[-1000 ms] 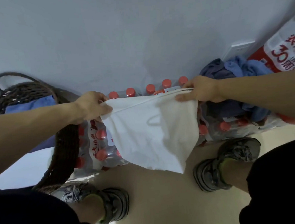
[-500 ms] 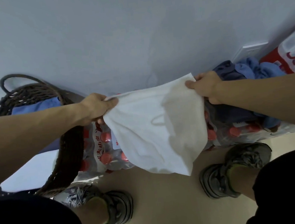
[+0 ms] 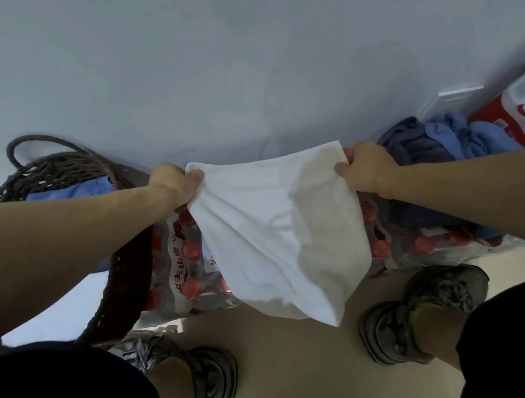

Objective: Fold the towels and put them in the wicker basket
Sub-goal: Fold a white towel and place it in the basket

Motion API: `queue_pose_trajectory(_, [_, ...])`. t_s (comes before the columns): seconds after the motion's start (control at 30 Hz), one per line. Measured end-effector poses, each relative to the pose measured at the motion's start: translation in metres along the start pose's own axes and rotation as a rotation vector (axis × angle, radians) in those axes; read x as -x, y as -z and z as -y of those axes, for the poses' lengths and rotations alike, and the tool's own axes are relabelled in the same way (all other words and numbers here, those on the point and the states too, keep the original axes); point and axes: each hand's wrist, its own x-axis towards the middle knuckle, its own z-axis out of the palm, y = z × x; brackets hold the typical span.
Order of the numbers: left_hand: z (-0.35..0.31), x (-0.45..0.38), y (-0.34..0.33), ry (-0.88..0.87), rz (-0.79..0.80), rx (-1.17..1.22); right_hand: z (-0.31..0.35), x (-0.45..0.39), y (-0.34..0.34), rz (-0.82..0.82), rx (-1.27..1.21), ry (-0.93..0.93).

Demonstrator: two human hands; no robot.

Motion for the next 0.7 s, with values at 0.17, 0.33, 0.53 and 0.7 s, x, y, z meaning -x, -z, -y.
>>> queue_pose_trajectory(0.17, [0.0, 0.0, -0.007, 0.05, 0.014, 0.048, -0.01, 0.006, -0.009, -0.067, -0.124, -0.01])
queue_pose_trajectory(0.33, [0.006, 0.017, 0.007, -0.036, -0.024, -0.187, -0.005, 0.028, -0.008, -0.182, 0.111, 0.375])
queue_pose_trajectory(0.53, [0.018, 0.091, 0.001, 0.016, 0.404, -0.394, 0.009, 0.06, -0.017, 0.232, 0.252, 0.71])
queue_pose_trajectory(0.7, [0.036, 0.128, -0.037, 0.153, 0.294, -0.159, 0.005, 0.063, -0.009, 0.057, 0.654, 0.844])
